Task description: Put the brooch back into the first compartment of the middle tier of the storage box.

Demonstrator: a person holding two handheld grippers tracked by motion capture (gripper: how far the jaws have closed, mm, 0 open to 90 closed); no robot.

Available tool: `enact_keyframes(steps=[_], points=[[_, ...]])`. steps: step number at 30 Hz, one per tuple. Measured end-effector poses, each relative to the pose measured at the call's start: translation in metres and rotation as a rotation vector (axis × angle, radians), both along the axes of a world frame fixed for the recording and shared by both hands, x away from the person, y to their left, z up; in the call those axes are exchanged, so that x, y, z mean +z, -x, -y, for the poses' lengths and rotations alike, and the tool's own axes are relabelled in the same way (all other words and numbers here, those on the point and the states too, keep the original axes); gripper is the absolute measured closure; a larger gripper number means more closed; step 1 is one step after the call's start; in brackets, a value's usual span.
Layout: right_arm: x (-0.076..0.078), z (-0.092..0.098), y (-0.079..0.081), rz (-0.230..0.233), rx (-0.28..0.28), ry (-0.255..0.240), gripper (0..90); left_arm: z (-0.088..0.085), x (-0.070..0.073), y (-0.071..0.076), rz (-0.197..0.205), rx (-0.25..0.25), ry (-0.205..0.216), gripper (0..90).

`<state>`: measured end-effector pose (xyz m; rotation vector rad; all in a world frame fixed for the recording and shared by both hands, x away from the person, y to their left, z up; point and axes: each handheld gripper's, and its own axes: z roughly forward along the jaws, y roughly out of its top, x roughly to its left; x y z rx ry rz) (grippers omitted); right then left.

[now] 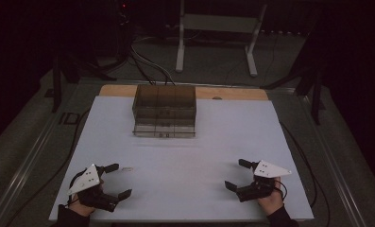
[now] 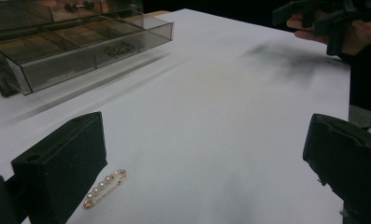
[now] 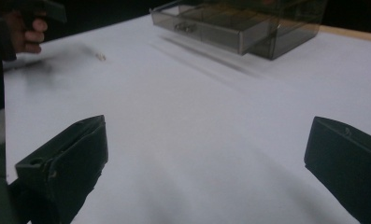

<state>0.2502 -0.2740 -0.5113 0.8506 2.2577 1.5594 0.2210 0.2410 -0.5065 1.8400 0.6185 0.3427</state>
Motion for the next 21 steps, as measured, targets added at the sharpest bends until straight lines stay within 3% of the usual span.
enact_keyframes(steps=[11,16,21], points=[[-0.002,-0.004,0.002,-0.007,0.004,0.014,0.0,0.008,-0.001,0.000,-0.022,-0.044,-0.061,0.3],[0.001,-0.004,0.002,0.000,0.007,-0.011,0.0,0.012,0.002,0.000,-0.043,-0.068,-0.057,0.3],[0.002,-0.003,0.003,0.002,0.006,-0.019,0.0,0.014,0.011,-0.001,-0.037,-0.094,-0.036,0.3]])
